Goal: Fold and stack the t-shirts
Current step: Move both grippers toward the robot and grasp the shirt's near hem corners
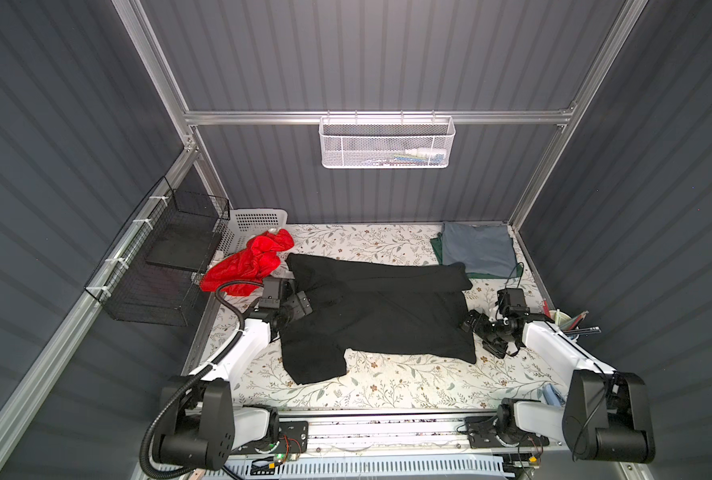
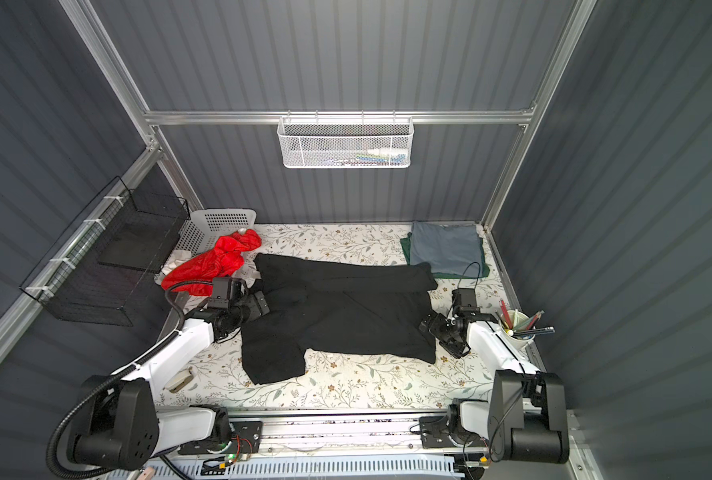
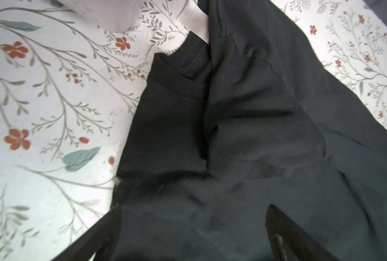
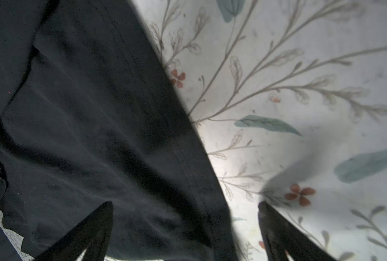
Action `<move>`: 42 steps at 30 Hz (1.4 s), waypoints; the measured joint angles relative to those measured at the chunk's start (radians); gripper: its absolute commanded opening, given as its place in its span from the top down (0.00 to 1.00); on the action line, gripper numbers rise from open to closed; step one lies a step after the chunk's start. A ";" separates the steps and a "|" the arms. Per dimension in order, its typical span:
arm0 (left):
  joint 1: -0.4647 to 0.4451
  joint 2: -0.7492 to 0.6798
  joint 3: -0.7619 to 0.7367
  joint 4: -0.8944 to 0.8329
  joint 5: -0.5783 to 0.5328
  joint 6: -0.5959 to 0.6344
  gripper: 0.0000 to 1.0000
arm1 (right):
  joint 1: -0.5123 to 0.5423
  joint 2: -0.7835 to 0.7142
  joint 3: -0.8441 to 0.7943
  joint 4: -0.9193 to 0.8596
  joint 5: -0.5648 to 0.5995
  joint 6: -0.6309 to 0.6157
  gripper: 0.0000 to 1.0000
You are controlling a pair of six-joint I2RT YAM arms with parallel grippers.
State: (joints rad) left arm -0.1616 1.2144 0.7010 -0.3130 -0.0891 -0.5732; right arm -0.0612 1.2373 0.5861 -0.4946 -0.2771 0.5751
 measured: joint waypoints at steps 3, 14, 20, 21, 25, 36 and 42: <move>0.000 -0.093 -0.040 -0.020 0.003 -0.008 0.00 | 0.000 -0.034 -0.032 -0.002 -0.008 0.010 0.07; -0.048 -0.426 -0.162 -0.182 0.010 -0.113 0.00 | 0.007 -0.166 -0.097 -0.057 -0.014 0.049 0.17; -0.068 -0.462 -0.243 -0.233 0.033 -0.171 0.01 | 0.032 -0.216 -0.104 -0.097 -0.013 0.074 0.26; -0.073 -0.465 -0.258 -0.239 0.039 -0.183 0.01 | 0.038 -0.216 -0.105 -0.100 -0.013 0.079 0.28; -0.095 -0.512 -0.310 -0.262 0.057 -0.240 0.05 | 0.063 -0.214 -0.122 -0.099 -0.011 0.102 0.34; -0.108 -0.574 -0.429 -0.204 0.120 -0.330 0.21 | 0.078 -0.179 -0.141 -0.072 -0.006 0.140 0.43; -0.109 -0.557 -0.472 -0.093 0.159 -0.354 0.37 | 0.082 -0.159 -0.141 -0.045 -0.008 0.146 0.49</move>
State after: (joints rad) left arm -0.2703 0.6571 0.2287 -0.4057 0.0704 -0.9272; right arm 0.0204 1.0786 0.4454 -0.5400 -0.2848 0.7208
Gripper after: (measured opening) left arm 0.674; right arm 0.520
